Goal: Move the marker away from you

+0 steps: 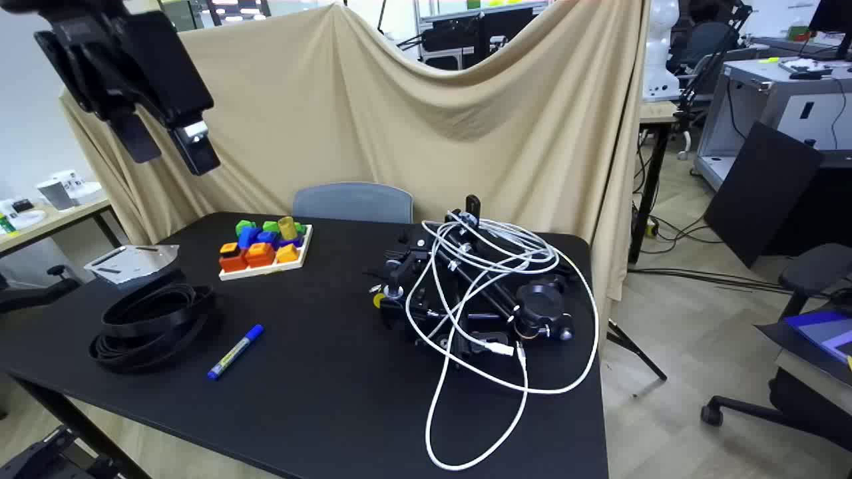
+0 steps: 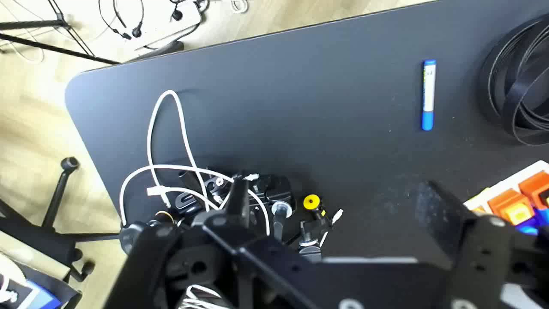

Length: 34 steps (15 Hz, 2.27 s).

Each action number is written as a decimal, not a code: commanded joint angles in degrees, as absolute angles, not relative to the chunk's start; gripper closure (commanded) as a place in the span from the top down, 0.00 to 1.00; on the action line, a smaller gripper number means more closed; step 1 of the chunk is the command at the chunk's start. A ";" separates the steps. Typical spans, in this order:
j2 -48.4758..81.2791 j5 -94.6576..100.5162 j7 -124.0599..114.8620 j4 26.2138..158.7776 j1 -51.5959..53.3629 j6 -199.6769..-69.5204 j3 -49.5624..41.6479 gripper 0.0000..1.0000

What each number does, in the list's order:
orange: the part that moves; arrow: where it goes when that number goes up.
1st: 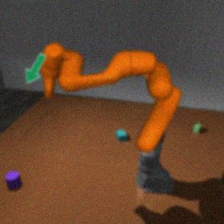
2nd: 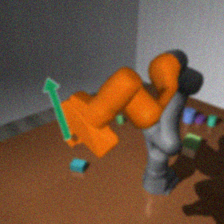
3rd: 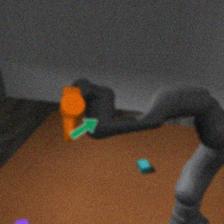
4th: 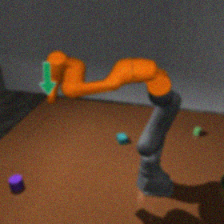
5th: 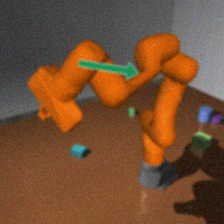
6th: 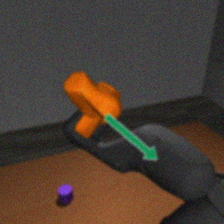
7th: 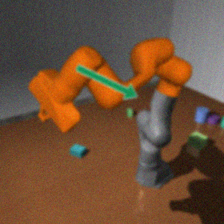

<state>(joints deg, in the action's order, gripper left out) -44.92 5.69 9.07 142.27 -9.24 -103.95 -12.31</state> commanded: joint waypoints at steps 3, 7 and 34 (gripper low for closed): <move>-44.91 5.69 9.07 142.09 -9.21 -103.89 -12.33 1.00; -44.92 5.68 9.07 142.09 -9.21 -103.89 -12.33 1.00; -31.48 -1.03 -4.04 160.07 5.75 -139.79 9.70 1.00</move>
